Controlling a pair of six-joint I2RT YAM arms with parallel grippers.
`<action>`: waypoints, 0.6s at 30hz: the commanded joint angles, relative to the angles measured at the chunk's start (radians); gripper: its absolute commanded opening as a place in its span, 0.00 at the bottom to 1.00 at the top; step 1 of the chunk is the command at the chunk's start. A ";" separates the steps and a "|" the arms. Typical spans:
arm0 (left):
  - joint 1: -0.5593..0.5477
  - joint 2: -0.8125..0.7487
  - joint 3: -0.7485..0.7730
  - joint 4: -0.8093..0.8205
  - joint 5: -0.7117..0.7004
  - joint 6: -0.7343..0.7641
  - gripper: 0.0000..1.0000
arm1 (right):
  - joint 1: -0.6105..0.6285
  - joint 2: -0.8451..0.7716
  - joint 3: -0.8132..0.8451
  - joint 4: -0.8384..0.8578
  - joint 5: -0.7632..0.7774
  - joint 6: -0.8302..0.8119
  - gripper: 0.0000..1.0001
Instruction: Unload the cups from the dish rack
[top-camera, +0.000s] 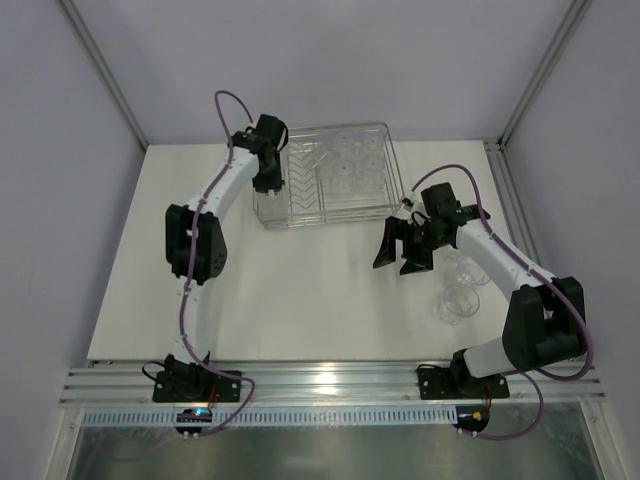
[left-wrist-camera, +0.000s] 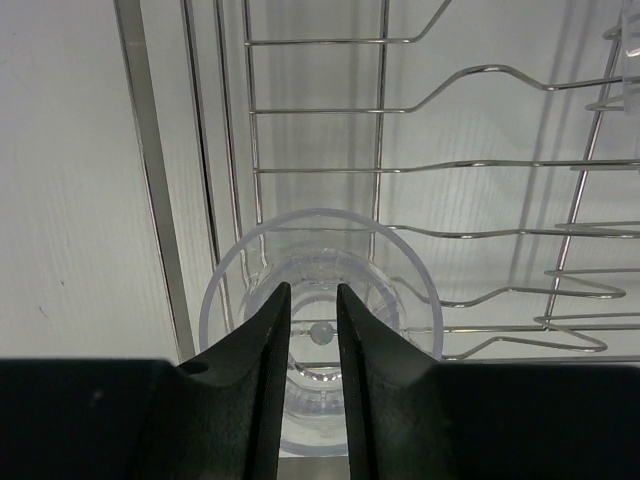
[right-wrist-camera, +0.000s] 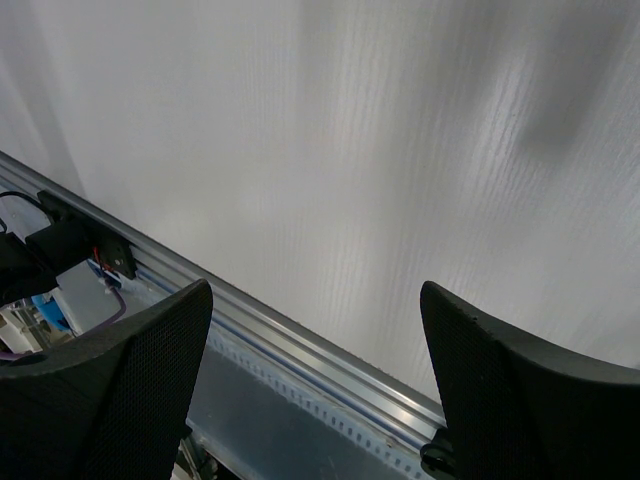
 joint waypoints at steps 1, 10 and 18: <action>-0.001 -0.074 0.030 -0.064 0.060 0.004 0.26 | 0.005 0.001 0.007 0.014 0.006 -0.012 0.87; -0.013 -0.210 -0.235 -0.048 0.157 -0.011 0.22 | 0.005 0.007 0.012 0.013 0.006 -0.010 0.87; -0.023 -0.310 -0.405 0.032 0.151 -0.031 0.14 | 0.008 0.025 0.016 0.013 -0.001 -0.009 0.87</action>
